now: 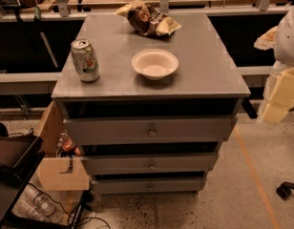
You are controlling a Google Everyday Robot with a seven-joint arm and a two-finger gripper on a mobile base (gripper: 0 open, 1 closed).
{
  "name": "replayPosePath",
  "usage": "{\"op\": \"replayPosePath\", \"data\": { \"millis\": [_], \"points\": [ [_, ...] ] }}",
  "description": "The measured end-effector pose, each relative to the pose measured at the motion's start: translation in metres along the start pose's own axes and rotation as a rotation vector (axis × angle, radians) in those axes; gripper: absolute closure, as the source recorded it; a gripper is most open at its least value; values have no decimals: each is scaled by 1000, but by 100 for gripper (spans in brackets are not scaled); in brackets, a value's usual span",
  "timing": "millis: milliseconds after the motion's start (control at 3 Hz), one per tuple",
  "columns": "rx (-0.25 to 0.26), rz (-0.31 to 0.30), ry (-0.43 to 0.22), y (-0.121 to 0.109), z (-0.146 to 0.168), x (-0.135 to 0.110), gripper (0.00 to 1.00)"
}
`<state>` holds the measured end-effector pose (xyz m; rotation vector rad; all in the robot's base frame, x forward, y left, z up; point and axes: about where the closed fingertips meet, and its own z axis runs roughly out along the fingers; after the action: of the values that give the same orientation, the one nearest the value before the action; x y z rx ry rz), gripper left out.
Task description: Open top drawer
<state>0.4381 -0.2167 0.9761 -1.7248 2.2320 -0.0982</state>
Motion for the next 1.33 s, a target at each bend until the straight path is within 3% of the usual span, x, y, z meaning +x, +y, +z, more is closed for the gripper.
{"op": "replayPosePath", "data": {
  "millis": [333, 667, 1000, 1333],
  "points": [
    [0, 0, 0, 0, 0, 0, 0],
    [55, -27, -1, -11, 9, 2, 0],
    [153, -113, -9, -31, 35, 18, 0],
    [192, -230, 7, -45, 62, 38, 0]
  ]
}}
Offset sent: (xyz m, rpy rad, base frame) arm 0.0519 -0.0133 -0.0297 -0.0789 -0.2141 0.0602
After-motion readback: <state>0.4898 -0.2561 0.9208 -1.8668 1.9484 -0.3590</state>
